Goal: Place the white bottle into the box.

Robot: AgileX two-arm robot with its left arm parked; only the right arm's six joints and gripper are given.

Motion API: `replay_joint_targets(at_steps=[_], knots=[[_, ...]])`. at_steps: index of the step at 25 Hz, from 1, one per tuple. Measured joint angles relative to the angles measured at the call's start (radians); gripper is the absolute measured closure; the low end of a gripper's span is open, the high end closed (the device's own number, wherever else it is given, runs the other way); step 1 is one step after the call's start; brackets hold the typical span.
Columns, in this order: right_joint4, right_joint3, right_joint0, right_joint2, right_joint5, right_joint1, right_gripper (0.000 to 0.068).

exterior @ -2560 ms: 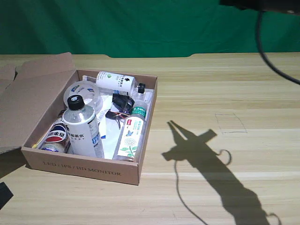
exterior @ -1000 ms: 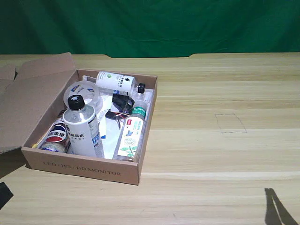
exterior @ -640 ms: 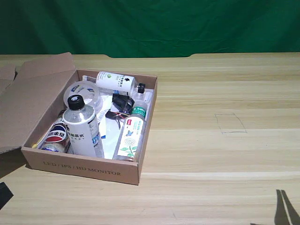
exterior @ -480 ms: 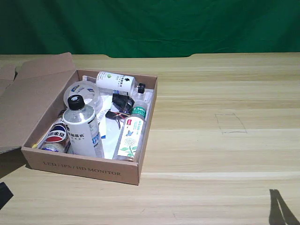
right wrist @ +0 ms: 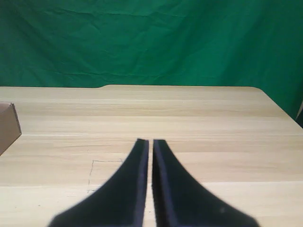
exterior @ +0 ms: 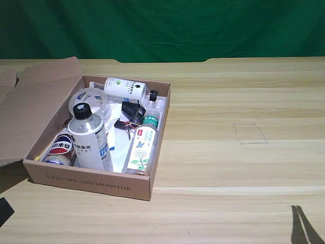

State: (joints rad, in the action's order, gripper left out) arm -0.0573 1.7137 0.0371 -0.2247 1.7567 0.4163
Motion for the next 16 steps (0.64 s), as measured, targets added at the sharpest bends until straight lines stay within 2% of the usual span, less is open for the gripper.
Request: replay_joint_targets(at_steps=[16], knots=[[0.003, 0.033, 0.0, 0.001, 0.0, 0.0, 0.068]])
